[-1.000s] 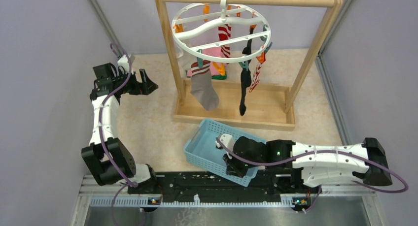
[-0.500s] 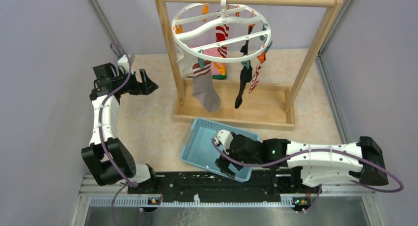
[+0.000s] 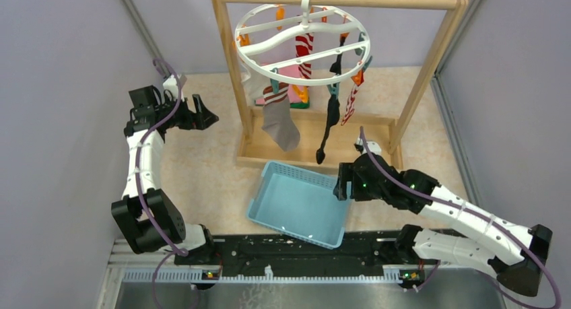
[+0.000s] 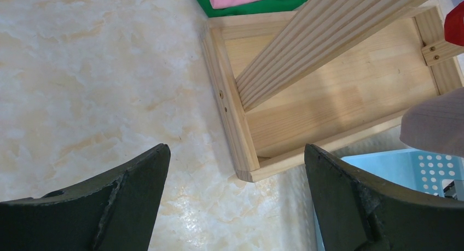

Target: Remove the socks clipped to the hanger

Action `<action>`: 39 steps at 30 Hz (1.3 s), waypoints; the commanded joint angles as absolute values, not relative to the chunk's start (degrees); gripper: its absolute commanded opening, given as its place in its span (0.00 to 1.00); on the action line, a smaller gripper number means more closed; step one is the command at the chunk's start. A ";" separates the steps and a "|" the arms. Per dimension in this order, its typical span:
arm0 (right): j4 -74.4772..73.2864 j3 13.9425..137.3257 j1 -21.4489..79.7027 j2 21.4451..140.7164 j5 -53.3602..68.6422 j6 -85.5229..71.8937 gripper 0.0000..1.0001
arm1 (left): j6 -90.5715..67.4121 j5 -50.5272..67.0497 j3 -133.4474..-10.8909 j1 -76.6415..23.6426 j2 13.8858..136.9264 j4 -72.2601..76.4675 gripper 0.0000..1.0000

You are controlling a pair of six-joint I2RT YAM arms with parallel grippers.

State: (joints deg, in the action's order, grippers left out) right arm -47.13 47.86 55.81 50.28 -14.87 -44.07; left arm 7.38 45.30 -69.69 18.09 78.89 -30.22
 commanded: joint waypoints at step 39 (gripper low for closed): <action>-22.51 43.06 40.96 50.09 -23.19 -42.46 0.87 | 16.77 64.25 -81.72 14.60 72.20 -47.84 0.99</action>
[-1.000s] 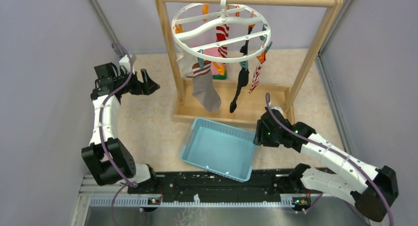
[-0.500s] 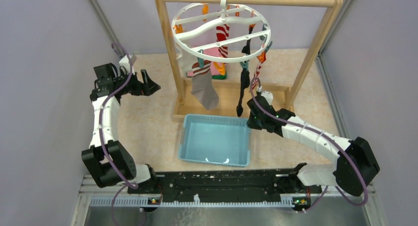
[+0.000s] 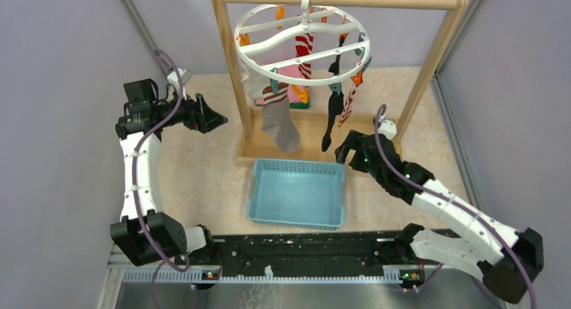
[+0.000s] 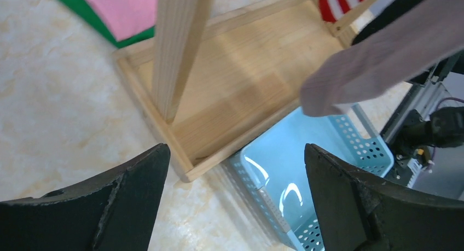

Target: Remove the socks clipped to the hanger

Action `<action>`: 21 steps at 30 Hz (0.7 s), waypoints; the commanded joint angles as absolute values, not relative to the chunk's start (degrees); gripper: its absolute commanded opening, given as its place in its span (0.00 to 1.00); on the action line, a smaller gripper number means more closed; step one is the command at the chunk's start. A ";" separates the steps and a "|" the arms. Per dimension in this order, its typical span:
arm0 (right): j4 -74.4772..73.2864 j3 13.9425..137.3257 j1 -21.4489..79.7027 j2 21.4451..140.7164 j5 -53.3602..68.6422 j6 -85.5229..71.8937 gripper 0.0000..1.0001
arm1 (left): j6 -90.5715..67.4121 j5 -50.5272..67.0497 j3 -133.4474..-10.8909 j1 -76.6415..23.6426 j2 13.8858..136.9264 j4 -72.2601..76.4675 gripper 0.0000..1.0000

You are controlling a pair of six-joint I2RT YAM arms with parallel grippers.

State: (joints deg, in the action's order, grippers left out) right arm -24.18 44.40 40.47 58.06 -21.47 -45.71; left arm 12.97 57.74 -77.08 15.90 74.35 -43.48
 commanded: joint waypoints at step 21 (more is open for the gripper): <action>22.80 56.53 50.44 70.59 -2.78 -10.08 0.99 | -6.48 67.19 -90.09 -1.53 69.38 -27.25 0.99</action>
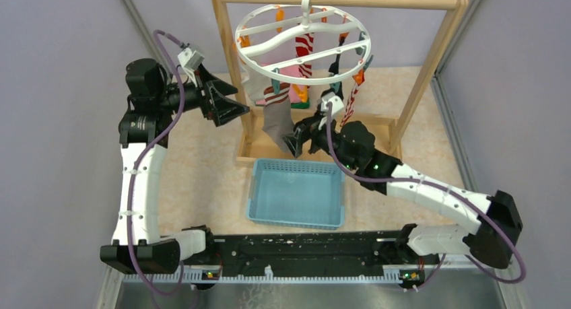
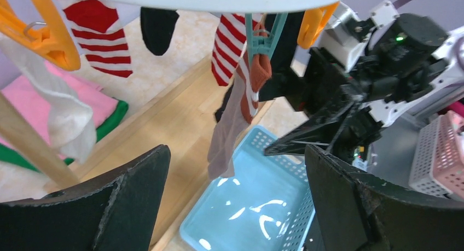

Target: Remove the socks clipped to the hanger

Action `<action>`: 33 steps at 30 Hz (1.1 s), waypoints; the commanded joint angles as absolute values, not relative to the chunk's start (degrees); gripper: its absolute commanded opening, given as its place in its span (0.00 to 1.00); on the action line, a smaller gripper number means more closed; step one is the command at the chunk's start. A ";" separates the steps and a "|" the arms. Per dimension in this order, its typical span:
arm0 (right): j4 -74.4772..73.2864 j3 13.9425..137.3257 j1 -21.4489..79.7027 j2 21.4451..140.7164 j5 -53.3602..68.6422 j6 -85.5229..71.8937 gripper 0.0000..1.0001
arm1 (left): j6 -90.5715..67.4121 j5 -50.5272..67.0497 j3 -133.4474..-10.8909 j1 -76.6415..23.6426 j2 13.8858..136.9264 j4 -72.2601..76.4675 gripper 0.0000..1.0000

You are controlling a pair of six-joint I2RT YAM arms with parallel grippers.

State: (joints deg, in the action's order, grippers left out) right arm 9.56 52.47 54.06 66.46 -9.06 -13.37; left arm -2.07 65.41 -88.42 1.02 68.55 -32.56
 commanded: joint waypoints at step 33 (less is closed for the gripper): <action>55.28 50.89 58.63 84.04 -19.18 -6.70 0.95 | -15.02 50.87 -91.78 -13.24 73.04 -15.40 0.99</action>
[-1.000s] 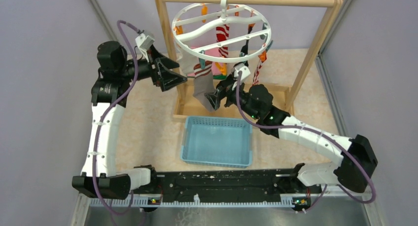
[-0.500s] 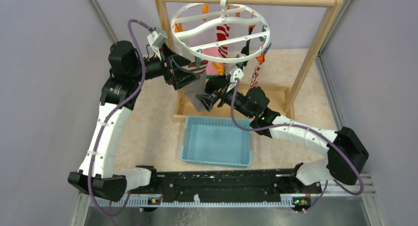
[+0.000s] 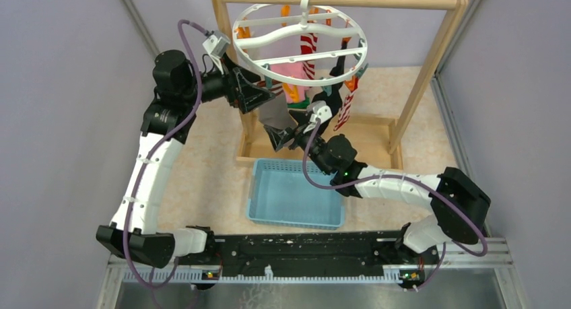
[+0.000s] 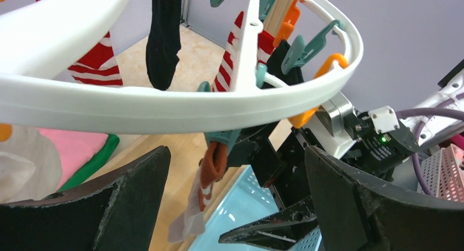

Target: Remove the socks clipped to the hanger

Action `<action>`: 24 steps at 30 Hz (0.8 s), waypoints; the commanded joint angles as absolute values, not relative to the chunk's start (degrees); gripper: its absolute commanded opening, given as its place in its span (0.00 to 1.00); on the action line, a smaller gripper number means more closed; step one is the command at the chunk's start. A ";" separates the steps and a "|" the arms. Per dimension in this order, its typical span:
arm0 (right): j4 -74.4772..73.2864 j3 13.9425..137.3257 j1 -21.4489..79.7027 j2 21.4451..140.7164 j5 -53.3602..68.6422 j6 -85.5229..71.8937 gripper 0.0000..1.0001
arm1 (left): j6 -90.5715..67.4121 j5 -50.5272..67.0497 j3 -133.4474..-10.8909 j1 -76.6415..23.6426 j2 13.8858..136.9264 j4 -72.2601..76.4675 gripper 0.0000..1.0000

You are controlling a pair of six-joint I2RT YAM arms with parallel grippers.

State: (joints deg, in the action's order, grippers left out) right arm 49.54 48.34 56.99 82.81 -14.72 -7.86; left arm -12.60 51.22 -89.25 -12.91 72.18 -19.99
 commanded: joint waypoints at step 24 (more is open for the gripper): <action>57.72 53.73 61.26 88.88 -19.76 -7.15 0.57 | -19.96 45.63 -94.69 -13.62 76.13 -13.74 0.77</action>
